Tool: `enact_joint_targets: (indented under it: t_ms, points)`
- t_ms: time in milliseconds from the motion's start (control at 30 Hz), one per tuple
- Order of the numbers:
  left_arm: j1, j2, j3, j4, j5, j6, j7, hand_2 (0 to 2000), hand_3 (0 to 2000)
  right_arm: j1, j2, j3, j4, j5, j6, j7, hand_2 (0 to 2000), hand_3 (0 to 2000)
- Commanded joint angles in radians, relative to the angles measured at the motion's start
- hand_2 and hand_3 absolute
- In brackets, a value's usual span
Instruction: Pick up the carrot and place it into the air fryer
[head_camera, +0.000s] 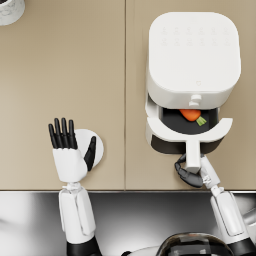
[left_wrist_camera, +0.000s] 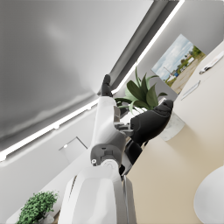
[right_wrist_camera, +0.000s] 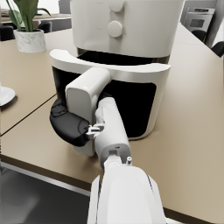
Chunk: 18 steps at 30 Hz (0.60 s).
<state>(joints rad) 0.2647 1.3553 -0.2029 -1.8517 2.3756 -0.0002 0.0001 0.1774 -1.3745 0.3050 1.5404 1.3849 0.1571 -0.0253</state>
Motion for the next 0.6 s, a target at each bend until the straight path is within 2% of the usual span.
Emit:
enact_joint_targets:
  t_ms: [33, 67, 133, 167, 200, 233, 267, 300, 333, 367, 400, 433, 467, 500, 600]
  points:
    - [0.026, -0.010, -0.012, 0.007, 0.000, 0.000, 0.000, 0, 0, 0.172, -0.116, -0.067, 0.032, 0.000, 0.009, -0.001, 2000, 2000]
    - [0.007, -0.004, -0.005, 0.005, 0.000, 0.000, 0.000, 0, 0, 0.193, -0.142, -0.089, -0.003, 0.000, 0.016, -0.002, 2000, 2000]
    - [0.029, -0.012, -0.006, 0.010, 0.000, 0.000, 0.000, 0, 0, 0.241, -0.186, -0.130, -0.069, 0.003, 0.029, -0.002, 2000, 2000]
    - [0.013, -0.007, -0.006, 0.011, 0.000, 0.000, 0.000, 0, 0, 0.311, -0.002, 0.070, -0.095, 0.004, 0.048, -0.003, 2000, 2000]
    - [0.030, -0.013, -0.001, 0.007, 0.000, 0.000, 0.000, 0, 0, 0.290, -0.172, -0.121, -0.130, 0.004, 0.038, 0.003, 2000, 2000]
    - [0.033, -0.015, 0.005, 0.010, 0.000, 0.000, 0.000, 0, 0, 0.319, -0.184, -0.136, -0.172, 0.004, 0.060, 0.002, 2000, 2000]
    - [0.030, -0.014, -0.001, 0.007, 0.000, 0.000, 0.000, 0, 0, 0.388, -0.046, 0.037, -0.216, 0.004, 0.076, 0.001, 2000, 2000]
    - [0.030, -0.015, 0.003, 0.006, 0.000, 0.000, 0.000, 0, 0, 0.376, -0.178, -0.125, -0.240, 0.004, 0.081, 0.005, 2000, 2000]
    - [0.026, -0.014, 0.005, 0.000, 0.000, 0.000, 0.000, 0, 0, 0.400, -0.188, -0.136, -0.274, 0.004, 0.090, 0.003, 2000, 2000]
    - [0.027, -0.015, 0.008, 0.005, 0.000, 0.000, 0.000, 0, 0, 0.444, -0.083, 0.013, -0.300, 0.004, 0.094, 0.001, 2000, 2000]
    - [0.016, -0.012, 0.004, 0.009, 0.000, 0.000, 0.000, 0, 0, 0.432, -0.184, -0.112, -0.320, 0.004, 0.094, 0.005, 2000, 2000]
    - [0.016, -0.012, 0.005, 0.009, 0.000, 0.000, 0.000, 0, 0, 0.445, -0.191, -0.115, -0.350, 0.005, 0.098, 0.004, 2000, 2000]
    - [0.015, -0.012, 0.006, 0.009, 0.000, 0.000, 0.000, 0, 0, 0.482, -0.110, 0.012, -0.369, 0.006, 0.100, 0.002, 2000, 2000]
    - [0.029, -0.017, 0.014, 0.009, 0.000, 0.000, 0.000, 0, 0, 0.480, -0.187, -0.096, -0.407, 0.005, 0.093, 0.006, 2000, 2000]
    - [0.015, -0.014, 0.012, 0.012, 0.000, 0.000, 0.000, 0, 0, 0.513, -0.193, -0.099, -0.480, 0.006, 0.090, 0.005, 2000, 2000]
